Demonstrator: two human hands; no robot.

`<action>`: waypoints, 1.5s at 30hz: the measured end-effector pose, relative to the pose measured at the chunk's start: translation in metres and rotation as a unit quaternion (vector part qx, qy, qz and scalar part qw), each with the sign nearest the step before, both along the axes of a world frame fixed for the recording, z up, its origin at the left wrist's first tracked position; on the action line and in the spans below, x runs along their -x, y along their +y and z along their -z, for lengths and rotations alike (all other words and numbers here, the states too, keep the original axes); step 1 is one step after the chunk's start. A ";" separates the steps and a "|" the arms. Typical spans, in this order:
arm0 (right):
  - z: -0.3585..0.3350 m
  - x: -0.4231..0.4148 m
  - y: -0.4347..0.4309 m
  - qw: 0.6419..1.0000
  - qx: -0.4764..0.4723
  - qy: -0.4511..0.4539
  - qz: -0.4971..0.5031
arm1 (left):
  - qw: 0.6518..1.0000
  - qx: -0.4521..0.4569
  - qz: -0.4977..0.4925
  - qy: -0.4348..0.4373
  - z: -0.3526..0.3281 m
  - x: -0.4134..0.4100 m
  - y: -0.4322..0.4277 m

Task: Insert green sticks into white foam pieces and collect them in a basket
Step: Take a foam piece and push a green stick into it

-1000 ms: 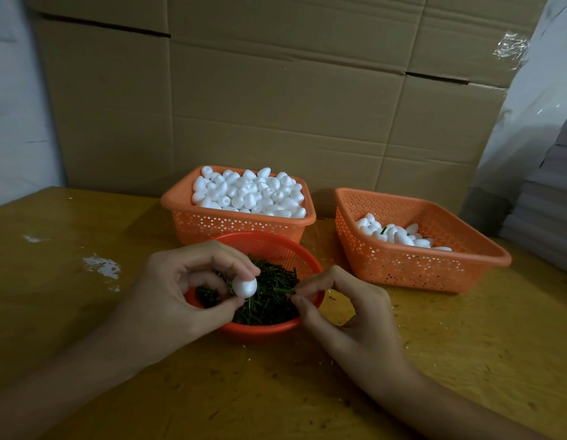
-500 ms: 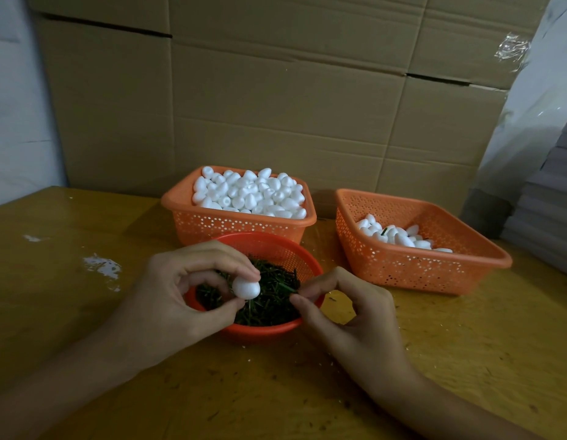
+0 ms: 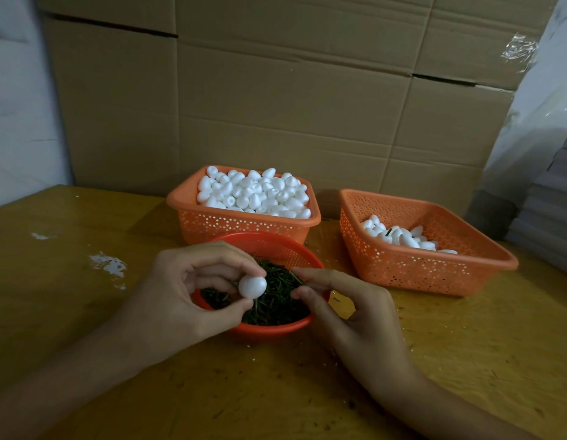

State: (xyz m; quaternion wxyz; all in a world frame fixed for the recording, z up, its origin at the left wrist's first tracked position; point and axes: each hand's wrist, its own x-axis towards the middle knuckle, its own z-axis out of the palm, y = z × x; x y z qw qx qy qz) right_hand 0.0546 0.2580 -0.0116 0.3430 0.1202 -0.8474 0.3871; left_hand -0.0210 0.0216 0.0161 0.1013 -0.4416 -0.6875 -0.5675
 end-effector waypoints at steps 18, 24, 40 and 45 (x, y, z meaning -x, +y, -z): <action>0.003 0.003 0.003 0.995 0.059 -0.001 -0.082 | 0.999 -0.005 0.003 -0.035 -0.004 -0.003 0.000; 0.002 0.006 0.004 0.997 0.049 0.028 -0.058 | 0.999 -0.021 0.013 -0.047 -0.002 -0.002 0.002; 0.004 0.003 0.004 0.994 0.072 0.044 -0.066 | 0.996 -0.049 0.031 -0.066 0.000 0.002 0.001; 0.004 0.000 0.003 0.995 0.067 0.059 -0.052 | 0.997 -0.042 0.007 -0.059 0.000 0.000 0.003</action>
